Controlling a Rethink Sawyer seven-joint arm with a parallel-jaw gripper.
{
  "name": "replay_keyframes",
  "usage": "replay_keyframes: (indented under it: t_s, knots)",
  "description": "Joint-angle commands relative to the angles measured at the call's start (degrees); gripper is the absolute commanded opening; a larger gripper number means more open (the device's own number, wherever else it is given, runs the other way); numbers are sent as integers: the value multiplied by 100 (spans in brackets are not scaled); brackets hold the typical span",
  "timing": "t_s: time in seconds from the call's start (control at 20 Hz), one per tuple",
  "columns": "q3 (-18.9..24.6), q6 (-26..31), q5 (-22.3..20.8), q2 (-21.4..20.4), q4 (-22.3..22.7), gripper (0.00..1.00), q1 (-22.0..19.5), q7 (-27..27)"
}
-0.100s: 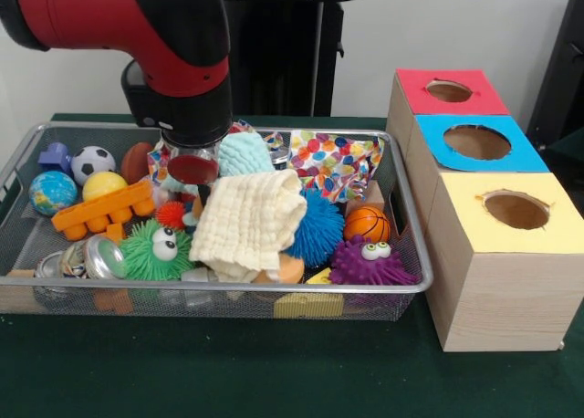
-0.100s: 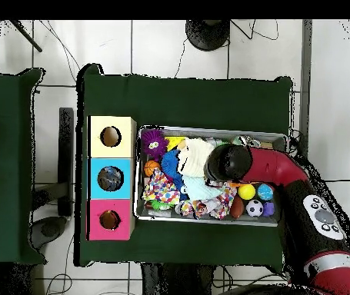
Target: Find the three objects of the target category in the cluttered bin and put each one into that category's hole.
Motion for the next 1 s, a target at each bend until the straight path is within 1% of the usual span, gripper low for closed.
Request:
replay_keyframes:
  t_s: [0.05, 0.1, 0.15, 0.2, 0.3, 0.6, 0.7, 0.8, 1.0]
  knots:
    - [347, -645, 132, 297, 87, 0, -127, 935]
    - [604, -748, 34, 221, 185, 0, -213, 473]
    - [603, -739, 54, 149, 220, 0, -204, 501]
    - [511, -680, 160, 58, 247, 0, -166, 768]
    - [501, -640, 251, -86, 331, 0, -165, 909]
    - [476, -559, 219, -354, 472, 0, -119, 843]
    - [463, -472, 207, -553, 570, 0, -100, 796]
    - [417, -303, 278, -808, 664, 0, -54, 860]
    - [341, -24, 413, -1157, 756, 0, 78, 981]
